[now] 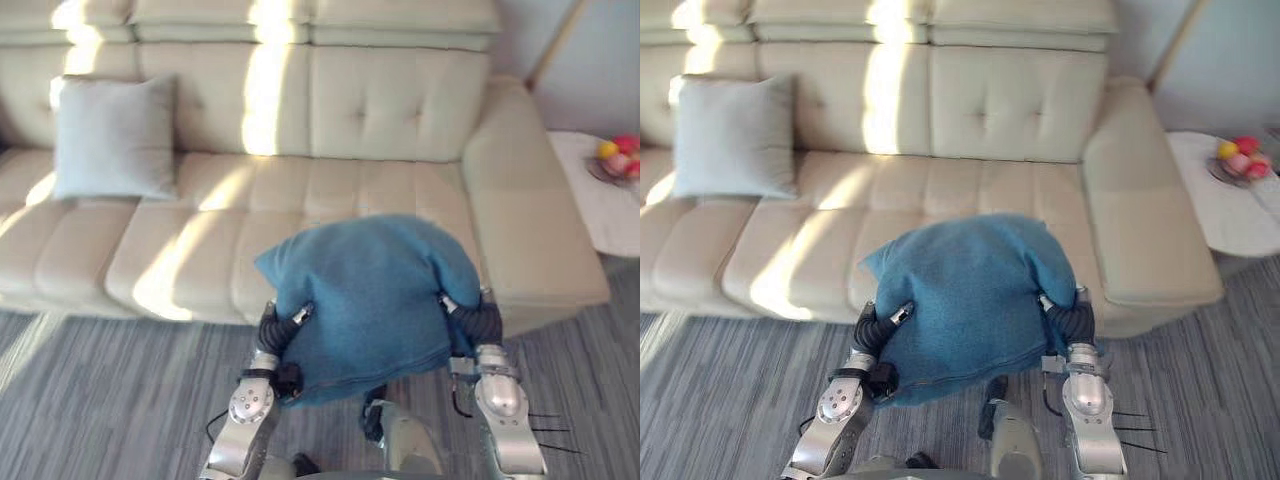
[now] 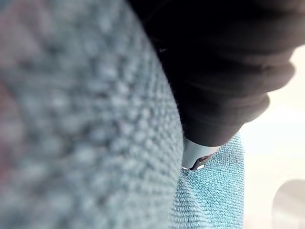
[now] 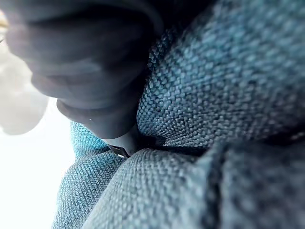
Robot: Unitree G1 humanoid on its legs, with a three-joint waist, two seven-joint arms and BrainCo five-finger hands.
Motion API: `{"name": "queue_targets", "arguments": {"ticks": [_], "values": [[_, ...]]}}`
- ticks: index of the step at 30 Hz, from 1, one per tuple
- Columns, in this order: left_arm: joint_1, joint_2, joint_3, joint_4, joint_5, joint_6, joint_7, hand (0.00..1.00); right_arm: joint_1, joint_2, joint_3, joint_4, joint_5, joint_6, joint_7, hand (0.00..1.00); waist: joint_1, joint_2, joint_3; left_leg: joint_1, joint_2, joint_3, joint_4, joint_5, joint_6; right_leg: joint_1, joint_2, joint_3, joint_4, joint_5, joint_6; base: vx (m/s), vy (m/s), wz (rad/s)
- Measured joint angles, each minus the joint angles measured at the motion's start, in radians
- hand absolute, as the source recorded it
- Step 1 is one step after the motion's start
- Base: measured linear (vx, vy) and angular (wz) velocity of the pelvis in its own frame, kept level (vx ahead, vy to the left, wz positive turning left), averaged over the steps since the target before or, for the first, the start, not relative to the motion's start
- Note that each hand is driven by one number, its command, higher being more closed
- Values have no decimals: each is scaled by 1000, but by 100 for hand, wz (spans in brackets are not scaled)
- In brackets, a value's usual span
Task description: Pick up cushions and gather them together orderly.
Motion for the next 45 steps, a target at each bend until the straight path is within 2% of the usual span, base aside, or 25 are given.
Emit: {"name": "queue_targets", "arguments": {"ticks": [1,3,4,5,7,10,14,17,20,21,23,27,29,31,32,34,37,38,39,40,41,42,43,44,45], "values": [[1,-2,0,0,0,0,-3,100,4,-7,0,0,0,0,0,100,4,0,0,-5,24,-1,49,4,7,13,15,10,-10,0,0,82,-177,-73],[-1,0,0,21,0,-1,-20,100,5,-21,-1,0,0,0,4,100,7,3,1,-62,124,-26,260,69,86,80,66,25,-85,0,0,61,-160,-64],[-3,-1,0,30,0,0,-21,100,6,-21,-5,0,0,0,4,100,7,3,2,-75,135,-41,304,99,81,101,76,30,-109,0,0,101,-120,-41],[-12,-6,-8,45,0,0,-25,100,11,-18,-18,-1,1,-1,5,100,8,5,1,-107,145,-118,369,126,30,144,89,42,-153,0,0,97,-70,-22],[-17,-7,-17,45,0,-2,-29,100,15,-25,-26,-2,6,-1,5,100,10,7,0,-132,136,-156,354,104,5,155,90,41,-167,0,0,87,-27,-11],[-19,-9,-30,45,0,-2,-36,100,28,-30,-37,-12,10,-1,1,100,10,7,0,-194,68,-222,135,61,-21,183,90,37,-243,8,12,74,25,2],[-6,-20,-31,46,1,-2,-38,100,56,-33,-37,-12,10,0,-2,100,30,35,-12,-215,33,-258,-65,83,-39,197,109,29,-261,24,34,46,88,-7],[12,-21,-34,48,2,-1,-38,100,70,-38,-34,-12,8,1,-1,100,49,42,-19,-182,2,-291,-110,131,-22,226,110,64,-264,32,49,81,151,-20],[12,-20,-34,48,12,-1,-39,100,70,-28,-35,-9,7,1,-1,100,48,40,-19,-146,-54,-289,-167,135,-4,175,44,74,-130,-16,92,83,161,9],[14,-19,-33,48,21,-1,-39,100,72,-26,-35,-4,6,1,0,100,46,33,-18,-127,-78,-290,-183,135,1,147,6,77,-36,-56,124,117,138,24],[27,-10,-28,47,22,-1,-38,100,69,-9,-32,21,-3,1,2,100,38,5,-17,-93,-122,-295,-204,137,14,112,-52,95,103,-84,105,133,98,30],[39,3,-9,46,22,2,-37,100,24,-4,-12,127,-3,0,17,100,38,-1,-16,-47,-152,-316,-256,156,58,74,-85,130,210,-89,96,205,56,9],[40,5,4,46,22,8,-37,100,8,4,-12,155,-3,0,27,100,32,-1,-14,-32,-150,-331,-270,162,54,41,-63,166,190,-117,97,225,-9,26],[39,10,8,45,22,8,-37,100,11,12,-10,156,-3,0,31,100,30,-24,-22,-34,-163,-348,-257,148,38,66,-43,223,29,-45,101,258,-53,45],[38,-7,5,43,22,12,-37,100,10,-4,-17,148,-2,1,31,100,33,-1,-19,-42,-142,-388,-221,124,19,89,-30,229,18,-18,108,299,-68,36],[33,-7,5,39,22,12,-37,100,8,-9,-17,143,-1,1,33,100,34,5,-21,-56,-128,-401,-192,117,7,95,-29,209,24,-37,107,219,-56,30],[20,-16,2,39,21,12,-37,100,15,-11,-32,108,-1,2,33,100,35,8,-17,-149,-79,-411,57,106,-17,144,-34,170,25,-74,110,212,-86,34],[21,-27,3,39,21,12,-37,100,25,-12,-34,85,-1,4,30,100,42,10,-14,-183,-47,-397,191,132,-54,194,-33,163,2,-79,105,139,15,8],[22,-32,2,39,21,11,-37,100,31,-11,-34,64,-1,5,24,100,53,-2,-8,-209,-24,-378,257,135,-61,230,-36,163,-24,-79,105,208,44,-3],[10,-36,-11,38,21,4,-39,100,40,-21,-44,23,-1,2,15,100,61,7,-14,-229,-8,-372,225,98,-14,253,-42,163,-48,-80,108,99,40,-6],[7,-38,-11,38,21,2,-40,100,40,-22,-47,19,-1,0,15,100,61,10,-15,-233,-6,-373,207,96,-11,253,-43,163,-50,-81,108,97,71,-8],[-6,-50,-11,38,21,-3,-41,100,37,-23,-61,5,0,-5,14,100,61,23,-23,-240,4,-374,79,127,-14,248,-45,165,-52,-81,122,71,113,-3],[-21,-61,-11,39,23,-7,-43,100,35,-32,-68,-2,0,-6,11,100,61,43,-34,-247,8,-396,-30,194,-29,233,-37,171,-49,-83,141,118,187,-7],[-25,-60,-11,39,25,-7,-42,100,32,-32,-70,1,0,-5,11,100,61,50,-41,-229,-6,-410,-66,192,-33,232,-40,181,-54,-77,153,116,164,2],[-31,-51,-12,38,32,-9,-41,100,33,-20,-73,-2,-1,-6,7,100,56,36,-47,-203,-38,-414,-144,193,-33,221,-51,181,-71,-68,166,113,183,7]]}}
